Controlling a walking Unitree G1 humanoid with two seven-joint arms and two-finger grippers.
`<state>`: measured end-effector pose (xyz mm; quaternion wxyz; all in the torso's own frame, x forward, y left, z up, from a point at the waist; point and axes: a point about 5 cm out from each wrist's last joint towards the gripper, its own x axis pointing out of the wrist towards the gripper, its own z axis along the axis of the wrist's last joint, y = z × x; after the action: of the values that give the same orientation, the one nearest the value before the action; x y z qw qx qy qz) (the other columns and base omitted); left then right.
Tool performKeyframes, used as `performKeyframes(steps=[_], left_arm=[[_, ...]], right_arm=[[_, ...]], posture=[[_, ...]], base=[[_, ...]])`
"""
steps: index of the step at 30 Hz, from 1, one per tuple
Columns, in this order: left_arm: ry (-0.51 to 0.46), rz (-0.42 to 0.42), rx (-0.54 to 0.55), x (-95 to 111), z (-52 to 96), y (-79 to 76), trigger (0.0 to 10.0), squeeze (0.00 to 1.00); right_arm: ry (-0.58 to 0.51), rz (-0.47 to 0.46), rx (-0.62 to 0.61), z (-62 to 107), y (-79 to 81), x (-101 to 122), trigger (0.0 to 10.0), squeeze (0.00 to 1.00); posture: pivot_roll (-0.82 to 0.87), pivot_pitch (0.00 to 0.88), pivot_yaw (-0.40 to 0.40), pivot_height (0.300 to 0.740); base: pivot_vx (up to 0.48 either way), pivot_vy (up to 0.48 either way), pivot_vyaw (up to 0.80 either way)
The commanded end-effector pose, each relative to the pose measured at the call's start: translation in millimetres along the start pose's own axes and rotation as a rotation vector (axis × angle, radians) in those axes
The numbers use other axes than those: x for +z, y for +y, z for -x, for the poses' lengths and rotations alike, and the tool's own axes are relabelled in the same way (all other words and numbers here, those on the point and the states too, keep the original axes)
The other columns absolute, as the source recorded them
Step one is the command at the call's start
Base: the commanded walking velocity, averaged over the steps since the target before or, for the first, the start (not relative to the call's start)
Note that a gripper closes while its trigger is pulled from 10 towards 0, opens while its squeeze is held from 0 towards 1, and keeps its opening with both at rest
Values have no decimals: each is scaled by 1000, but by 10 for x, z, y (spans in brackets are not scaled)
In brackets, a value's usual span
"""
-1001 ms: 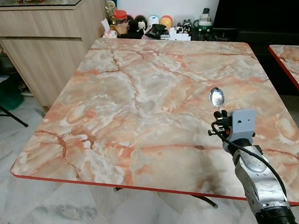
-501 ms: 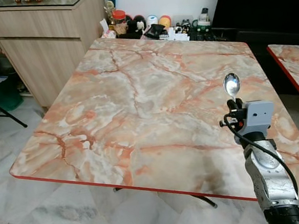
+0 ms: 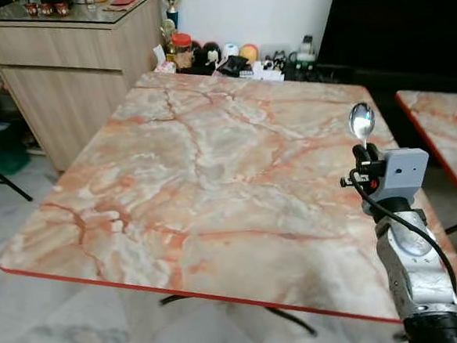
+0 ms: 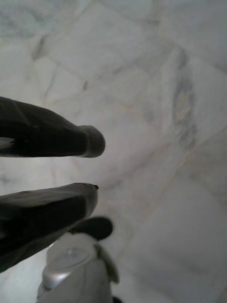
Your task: Setting the table
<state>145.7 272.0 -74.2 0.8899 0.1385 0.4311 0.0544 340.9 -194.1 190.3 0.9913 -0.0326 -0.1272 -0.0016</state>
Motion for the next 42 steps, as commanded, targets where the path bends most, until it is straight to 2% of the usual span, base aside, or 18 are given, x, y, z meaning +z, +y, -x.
performKeyframes(steps=[1, 4, 20, 34, 42], left_arm=[[10, -10, -6, -21, 4, -13, 10000, 0], [8, -10, -9, -10, -1, -22, 10000, 0], [11, -9, -24, -11, -4, -75, 10000, 0], [-4, -8, -18, 49, -22, -50, 10000, 0], [4, 8, -14, 19, -14, -79, 10000, 0]], right_arm=[[-57, 6, -27, -18, -78, 119, 10000, 0], [-68, 23, -28, -19, -82, 129, 10000, 0], [-95, 1, -44, -36, -69, 158, 10000, 0], [-93, -7, -52, -53, -83, 164, 10000, 0], [-98, -11, -60, -79, -97, 195, 10000, 0]], posture=[[61, 19, -42, 740], [62, 10, -42, 740], [44, 0, -31, 740], [50, 0, -31, 740], [57, 32, -36, 740]], base=[[0, 0, -600], [0, 0, 0], [0, -480, 0], [0, -34, 0], [0, -420, 0]])
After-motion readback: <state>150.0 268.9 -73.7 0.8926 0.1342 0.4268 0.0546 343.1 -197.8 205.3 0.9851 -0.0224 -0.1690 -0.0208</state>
